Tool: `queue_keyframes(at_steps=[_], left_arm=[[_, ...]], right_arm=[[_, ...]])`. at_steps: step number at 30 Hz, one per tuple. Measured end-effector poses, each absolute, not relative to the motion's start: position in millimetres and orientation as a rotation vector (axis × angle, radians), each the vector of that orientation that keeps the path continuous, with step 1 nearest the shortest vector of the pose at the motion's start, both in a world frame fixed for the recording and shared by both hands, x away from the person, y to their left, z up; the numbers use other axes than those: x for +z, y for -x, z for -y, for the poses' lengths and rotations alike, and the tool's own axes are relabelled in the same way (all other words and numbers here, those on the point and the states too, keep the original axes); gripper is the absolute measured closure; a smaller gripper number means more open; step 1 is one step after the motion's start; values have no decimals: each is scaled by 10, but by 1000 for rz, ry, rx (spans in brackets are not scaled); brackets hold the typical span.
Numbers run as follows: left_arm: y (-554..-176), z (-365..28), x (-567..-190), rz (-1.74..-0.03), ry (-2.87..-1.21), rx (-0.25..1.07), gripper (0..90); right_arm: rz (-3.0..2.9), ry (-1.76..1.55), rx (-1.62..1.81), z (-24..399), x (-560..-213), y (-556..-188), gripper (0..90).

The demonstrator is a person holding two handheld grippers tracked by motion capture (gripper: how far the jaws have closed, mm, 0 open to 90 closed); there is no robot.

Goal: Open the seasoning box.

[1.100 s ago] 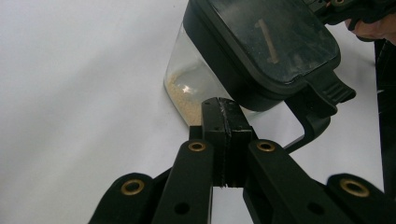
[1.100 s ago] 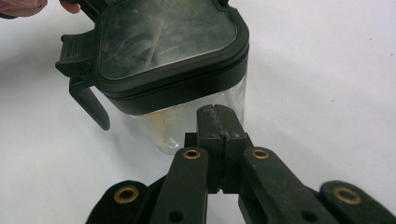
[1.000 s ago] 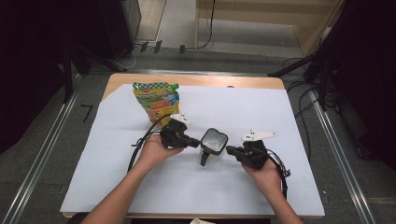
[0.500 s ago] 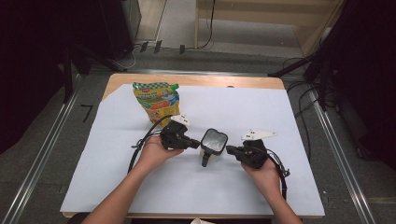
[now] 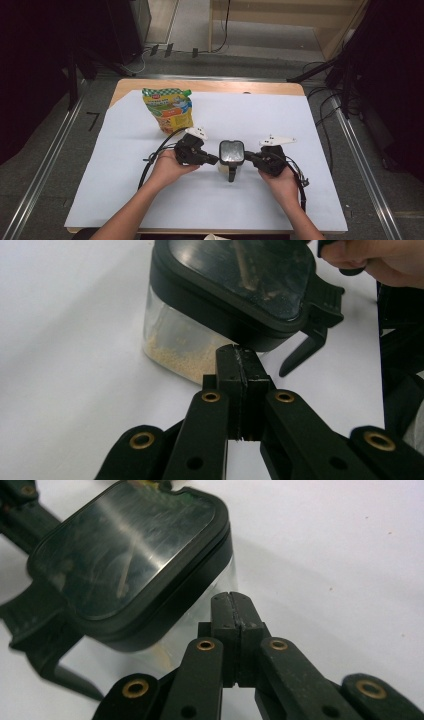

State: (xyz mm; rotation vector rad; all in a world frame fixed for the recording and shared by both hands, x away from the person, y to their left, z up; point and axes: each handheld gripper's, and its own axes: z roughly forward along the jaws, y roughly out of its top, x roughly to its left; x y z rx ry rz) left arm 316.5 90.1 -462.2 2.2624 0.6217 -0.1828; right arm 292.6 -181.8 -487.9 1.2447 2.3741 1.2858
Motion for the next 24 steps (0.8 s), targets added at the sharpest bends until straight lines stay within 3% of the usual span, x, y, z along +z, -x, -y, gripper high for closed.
queue_keyframes(at_steps=[13,24], left_arm=[[-3108,-878,-4581,-580,-2257,-215,867],[-3136,-996,-4490,-575,-2253,-190,691]], right_arm=[[-2351,-1249,1340,1913,-4758,-2912,900],[-2370,-1197,1345,1980,-4587,-2522,900]])
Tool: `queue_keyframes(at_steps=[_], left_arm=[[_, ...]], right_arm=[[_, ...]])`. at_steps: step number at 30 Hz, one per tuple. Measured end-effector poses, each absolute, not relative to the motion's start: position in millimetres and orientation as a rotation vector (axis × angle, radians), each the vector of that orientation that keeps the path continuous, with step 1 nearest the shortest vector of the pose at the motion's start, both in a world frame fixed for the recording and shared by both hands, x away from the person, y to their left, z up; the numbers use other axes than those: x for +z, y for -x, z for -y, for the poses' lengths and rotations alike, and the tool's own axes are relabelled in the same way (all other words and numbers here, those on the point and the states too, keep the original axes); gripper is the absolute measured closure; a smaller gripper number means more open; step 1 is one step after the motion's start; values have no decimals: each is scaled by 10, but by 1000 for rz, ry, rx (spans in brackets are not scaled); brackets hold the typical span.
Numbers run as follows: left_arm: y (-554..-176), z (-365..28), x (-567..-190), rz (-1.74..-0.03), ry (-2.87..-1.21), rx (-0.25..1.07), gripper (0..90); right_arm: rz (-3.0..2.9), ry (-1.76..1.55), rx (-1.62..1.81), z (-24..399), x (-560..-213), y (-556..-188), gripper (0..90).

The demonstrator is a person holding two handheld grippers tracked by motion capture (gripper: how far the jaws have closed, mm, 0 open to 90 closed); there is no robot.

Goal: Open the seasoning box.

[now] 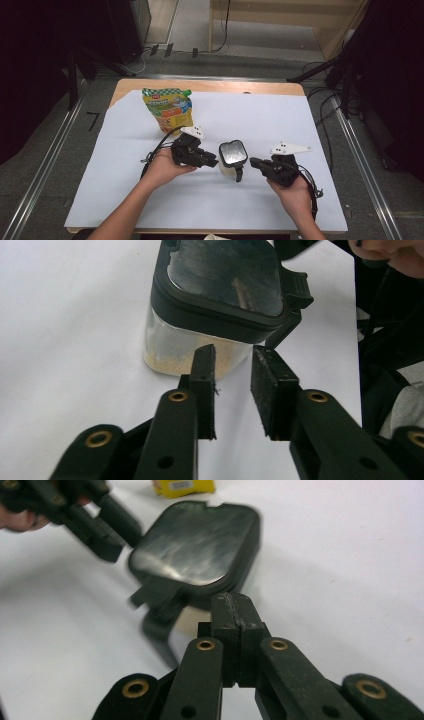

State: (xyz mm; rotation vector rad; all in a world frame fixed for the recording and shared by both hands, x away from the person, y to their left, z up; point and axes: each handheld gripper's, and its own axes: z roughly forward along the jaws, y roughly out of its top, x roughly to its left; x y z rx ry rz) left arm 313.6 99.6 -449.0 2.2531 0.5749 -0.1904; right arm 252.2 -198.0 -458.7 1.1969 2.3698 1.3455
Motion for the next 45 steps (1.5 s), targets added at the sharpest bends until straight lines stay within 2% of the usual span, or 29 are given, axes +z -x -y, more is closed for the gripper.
queue_keyframes(at_steps=[6,10,16,31,45], left_arm=[[-3150,-1021,-4469,-562,-2247,-172,610],[-3166,-1035,-4464,-576,-2235,-162,535],[-3169,-1028,-4475,-569,-2234,-152,480],[-3173,-1038,-4488,-558,-2237,-141,454],[-3167,-1016,-4489,-528,-2223,-147,413]], right_arm=[[-2456,-1167,1346,1877,-4651,-2266,900],[-2494,-1120,1348,1762,-4670,-2229,900],[-2545,-1092,1349,1586,-4765,-2258,900],[-2559,-1092,1301,1584,-4826,-2312,900],[-2459,-1234,1278,2027,-4778,-2465,900]])
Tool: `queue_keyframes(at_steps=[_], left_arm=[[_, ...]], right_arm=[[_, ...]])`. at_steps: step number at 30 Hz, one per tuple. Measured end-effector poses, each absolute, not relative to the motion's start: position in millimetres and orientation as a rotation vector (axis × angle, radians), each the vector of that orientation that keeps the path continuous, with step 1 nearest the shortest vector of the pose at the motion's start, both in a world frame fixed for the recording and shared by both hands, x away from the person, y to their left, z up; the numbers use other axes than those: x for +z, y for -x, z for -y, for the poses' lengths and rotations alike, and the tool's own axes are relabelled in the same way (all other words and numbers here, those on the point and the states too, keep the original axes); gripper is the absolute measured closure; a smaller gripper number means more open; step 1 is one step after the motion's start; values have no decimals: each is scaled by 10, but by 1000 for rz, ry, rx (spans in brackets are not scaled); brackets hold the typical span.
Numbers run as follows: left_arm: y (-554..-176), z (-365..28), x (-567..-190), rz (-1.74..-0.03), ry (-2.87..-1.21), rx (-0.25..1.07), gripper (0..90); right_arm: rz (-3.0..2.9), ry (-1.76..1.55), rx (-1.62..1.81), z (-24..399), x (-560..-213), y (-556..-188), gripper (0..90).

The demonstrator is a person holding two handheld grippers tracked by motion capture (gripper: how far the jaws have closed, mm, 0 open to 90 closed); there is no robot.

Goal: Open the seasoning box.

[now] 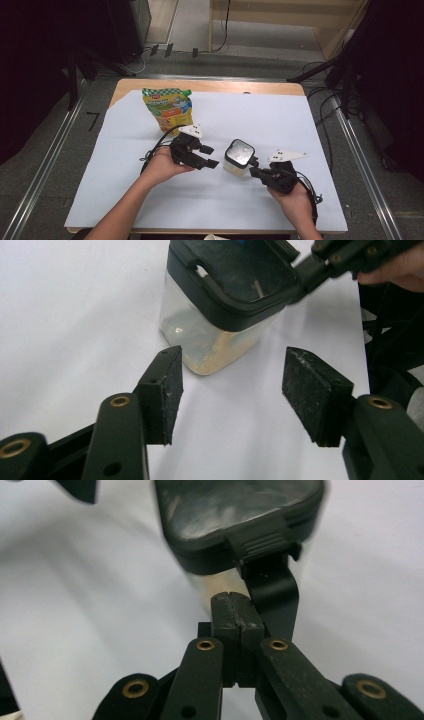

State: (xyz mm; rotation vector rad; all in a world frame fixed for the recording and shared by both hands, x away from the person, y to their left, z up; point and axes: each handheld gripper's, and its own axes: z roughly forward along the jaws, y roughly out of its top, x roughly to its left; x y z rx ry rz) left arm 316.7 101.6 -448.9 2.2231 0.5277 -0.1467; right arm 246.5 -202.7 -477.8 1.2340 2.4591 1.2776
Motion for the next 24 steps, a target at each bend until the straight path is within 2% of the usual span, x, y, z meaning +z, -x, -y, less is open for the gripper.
queue_keyframes(at_steps=[5,11,16,21,24], left_arm=[[-3179,-980,-4492,-518,-2225,-158,377],[-3198,-849,-4485,-507,-2232,-190,280],[-3278,-706,-4501,-503,-2248,-236,248],[-3359,-609,-4531,-503,-2251,-227,163],[-3415,-549,-4577,-484,-2240,-223,141]], right_arm=[[-2426,-1270,1278,2152,-4756,-2517,900],[-2400,-1307,1276,2316,-4747,-2604,900],[-2388,-1333,1256,2365,-4773,-2729,900],[-2372,-1330,1266,2388,-4735,-2741,900],[-2336,-1328,1265,2429,-4681,-2729,900]])
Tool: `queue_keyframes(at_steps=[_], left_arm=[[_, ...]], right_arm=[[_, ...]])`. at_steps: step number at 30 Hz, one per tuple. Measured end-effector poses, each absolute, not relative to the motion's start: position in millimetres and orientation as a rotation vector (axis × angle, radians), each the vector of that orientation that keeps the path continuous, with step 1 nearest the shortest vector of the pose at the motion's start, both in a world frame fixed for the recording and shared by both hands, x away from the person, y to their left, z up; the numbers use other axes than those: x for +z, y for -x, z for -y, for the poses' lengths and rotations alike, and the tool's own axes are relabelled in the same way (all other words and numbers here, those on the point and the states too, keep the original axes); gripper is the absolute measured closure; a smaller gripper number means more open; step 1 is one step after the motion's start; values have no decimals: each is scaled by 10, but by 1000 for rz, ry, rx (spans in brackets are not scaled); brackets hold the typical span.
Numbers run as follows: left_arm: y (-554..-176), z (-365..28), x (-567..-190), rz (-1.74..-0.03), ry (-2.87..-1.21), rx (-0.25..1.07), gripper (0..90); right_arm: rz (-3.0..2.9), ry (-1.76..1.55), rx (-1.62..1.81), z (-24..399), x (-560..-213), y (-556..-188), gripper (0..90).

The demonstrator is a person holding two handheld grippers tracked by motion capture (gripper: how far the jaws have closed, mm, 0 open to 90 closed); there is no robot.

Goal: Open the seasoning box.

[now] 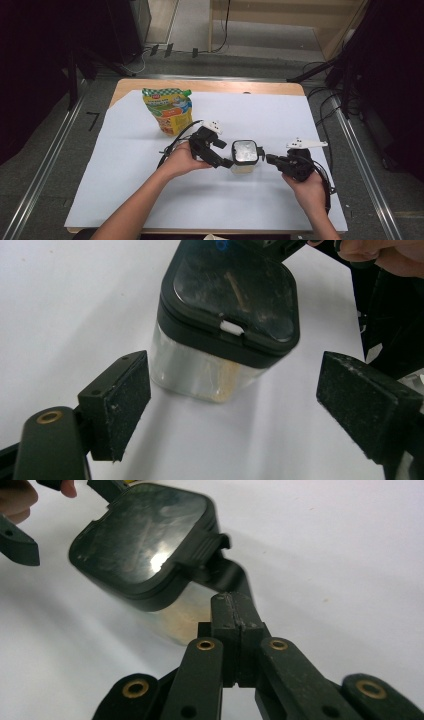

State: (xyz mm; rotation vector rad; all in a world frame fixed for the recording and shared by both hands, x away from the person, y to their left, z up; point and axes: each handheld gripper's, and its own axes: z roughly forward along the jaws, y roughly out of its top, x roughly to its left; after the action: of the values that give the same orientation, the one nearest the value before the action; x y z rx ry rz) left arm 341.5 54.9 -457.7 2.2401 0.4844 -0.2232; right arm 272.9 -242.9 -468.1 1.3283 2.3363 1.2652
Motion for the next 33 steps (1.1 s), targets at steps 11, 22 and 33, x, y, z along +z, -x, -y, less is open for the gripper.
queue_keyframes(at_steps=[11,22,33], left_arm=[[-3449,-367,-4665,-398,-2264,-183,157],[-3393,-292,-4678,-417,-2267,-112,150],[-3377,-297,-4635,-418,-2249,-96,155]], right_arm=[[-2347,-1350,1230,2407,-4762,-2992,900],[-2332,-1339,1231,2387,-4749,-2936,900],[-2320,-1359,1239,2385,-4760,-2923,900]])
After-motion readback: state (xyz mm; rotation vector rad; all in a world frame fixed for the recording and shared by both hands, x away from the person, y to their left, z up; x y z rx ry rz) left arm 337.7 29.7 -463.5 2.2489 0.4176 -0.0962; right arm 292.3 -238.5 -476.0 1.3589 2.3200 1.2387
